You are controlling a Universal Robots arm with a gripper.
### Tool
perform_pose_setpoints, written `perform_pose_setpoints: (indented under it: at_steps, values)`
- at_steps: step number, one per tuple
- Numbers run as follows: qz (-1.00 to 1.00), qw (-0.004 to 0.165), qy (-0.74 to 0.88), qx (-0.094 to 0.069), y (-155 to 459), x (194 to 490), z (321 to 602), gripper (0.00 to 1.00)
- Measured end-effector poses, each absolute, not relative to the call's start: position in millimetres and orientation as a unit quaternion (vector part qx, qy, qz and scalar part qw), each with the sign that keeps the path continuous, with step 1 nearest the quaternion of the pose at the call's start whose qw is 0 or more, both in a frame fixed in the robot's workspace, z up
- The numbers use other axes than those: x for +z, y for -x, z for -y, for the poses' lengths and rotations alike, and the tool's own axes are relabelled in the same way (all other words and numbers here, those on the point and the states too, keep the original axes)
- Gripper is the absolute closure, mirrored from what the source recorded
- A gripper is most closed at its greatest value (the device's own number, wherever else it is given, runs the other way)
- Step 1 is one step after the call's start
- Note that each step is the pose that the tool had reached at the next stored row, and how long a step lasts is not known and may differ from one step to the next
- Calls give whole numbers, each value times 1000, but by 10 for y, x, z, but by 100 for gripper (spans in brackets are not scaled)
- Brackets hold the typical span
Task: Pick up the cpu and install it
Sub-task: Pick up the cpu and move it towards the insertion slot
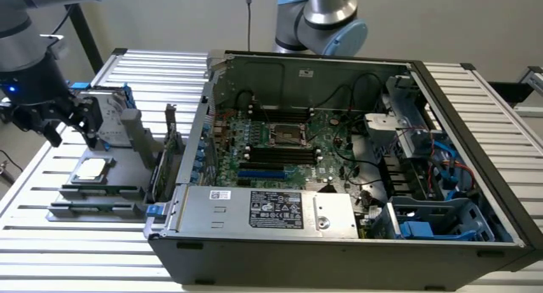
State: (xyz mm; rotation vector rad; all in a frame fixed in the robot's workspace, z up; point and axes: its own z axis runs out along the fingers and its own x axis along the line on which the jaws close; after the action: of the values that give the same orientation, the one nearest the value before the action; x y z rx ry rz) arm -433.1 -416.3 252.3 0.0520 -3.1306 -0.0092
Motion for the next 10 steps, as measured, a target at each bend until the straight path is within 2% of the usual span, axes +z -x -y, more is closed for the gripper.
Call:
perform_pose_setpoints:
  at_steps: [10]
  values:
    - [1000, 5, -17, -5, 4318, 2340, 4253, 33]
